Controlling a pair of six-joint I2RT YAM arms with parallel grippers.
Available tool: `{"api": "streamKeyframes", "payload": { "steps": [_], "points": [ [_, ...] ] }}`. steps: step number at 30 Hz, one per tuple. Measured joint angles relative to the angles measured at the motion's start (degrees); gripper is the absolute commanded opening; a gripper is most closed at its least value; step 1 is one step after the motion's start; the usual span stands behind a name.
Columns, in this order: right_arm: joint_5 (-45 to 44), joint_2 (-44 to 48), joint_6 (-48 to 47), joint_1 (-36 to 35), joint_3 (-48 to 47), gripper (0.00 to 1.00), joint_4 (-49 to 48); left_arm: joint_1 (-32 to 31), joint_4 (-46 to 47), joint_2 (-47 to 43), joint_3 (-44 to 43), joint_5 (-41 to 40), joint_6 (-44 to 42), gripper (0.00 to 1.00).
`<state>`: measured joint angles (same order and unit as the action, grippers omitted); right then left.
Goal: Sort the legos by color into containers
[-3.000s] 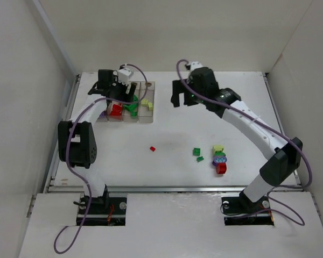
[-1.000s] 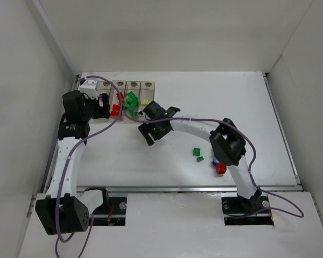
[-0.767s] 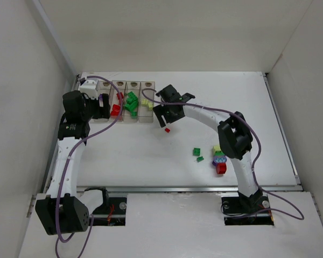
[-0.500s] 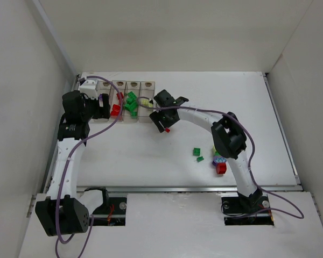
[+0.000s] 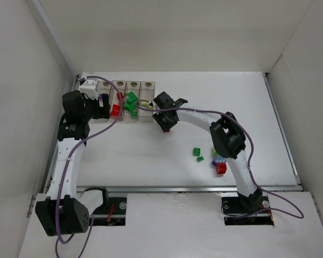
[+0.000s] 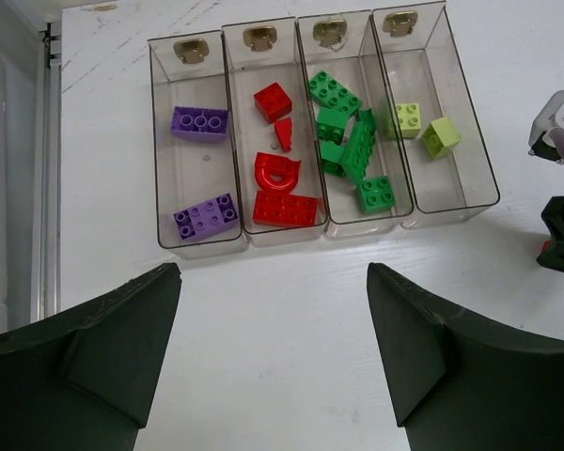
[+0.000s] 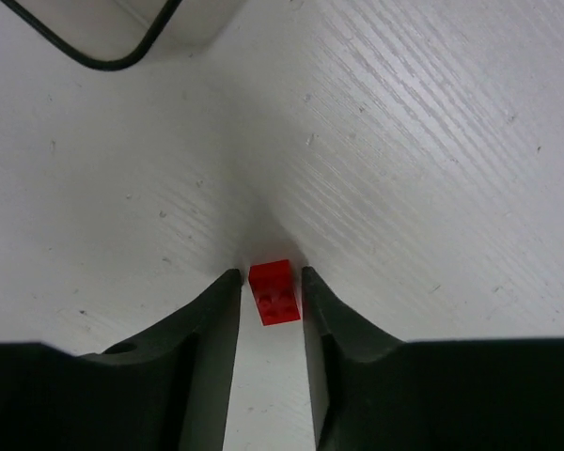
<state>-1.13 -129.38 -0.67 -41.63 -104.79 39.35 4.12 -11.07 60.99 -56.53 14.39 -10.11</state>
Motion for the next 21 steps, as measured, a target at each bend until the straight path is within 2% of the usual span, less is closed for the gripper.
{"api": "streamKeyframes", "payload": {
  "steps": [3,4,6,12,13,15,21],
  "points": [
    [-0.04,0.48,0.46,0.0,0.7,0.21,-0.11,0.0,0.0,0.0,0.0,0.2,0.09,0.78],
    [-0.09,0.48,0.7,0.0,0.7,0.09,-0.13,0.0,0.0,0.0,0.0,0.31,0.09,0.78],
    [-0.02,0.52,1.38,0.07,0.68,0.0,-0.07,0.0,0.0,0.0,0.0,0.94,0.0,0.78],
    [4.68,0.68,5.55,1.99,-0.7,0.0,1.66,-0.24,-0.07,-1.2,0.57,7.17,-5.38,0.78],
    [6.54,0.92,6.38,2.82,-1.11,0.0,1.86,-0.39,-0.07,-1.95,0.94,8.9,-7.26,0.82],
    [11.37,2.29,8.61,5.4,-1.66,0.0,1.64,-0.94,-0.26,-4.2,1.95,13.64,-12.07,1.0],
    [22.82,13.38,15.74,13.94,-3.43,0.0,-1.7,-4.48,0.02,-9.42,3.17,28.15,-23.91,1.0]
  ]
}}
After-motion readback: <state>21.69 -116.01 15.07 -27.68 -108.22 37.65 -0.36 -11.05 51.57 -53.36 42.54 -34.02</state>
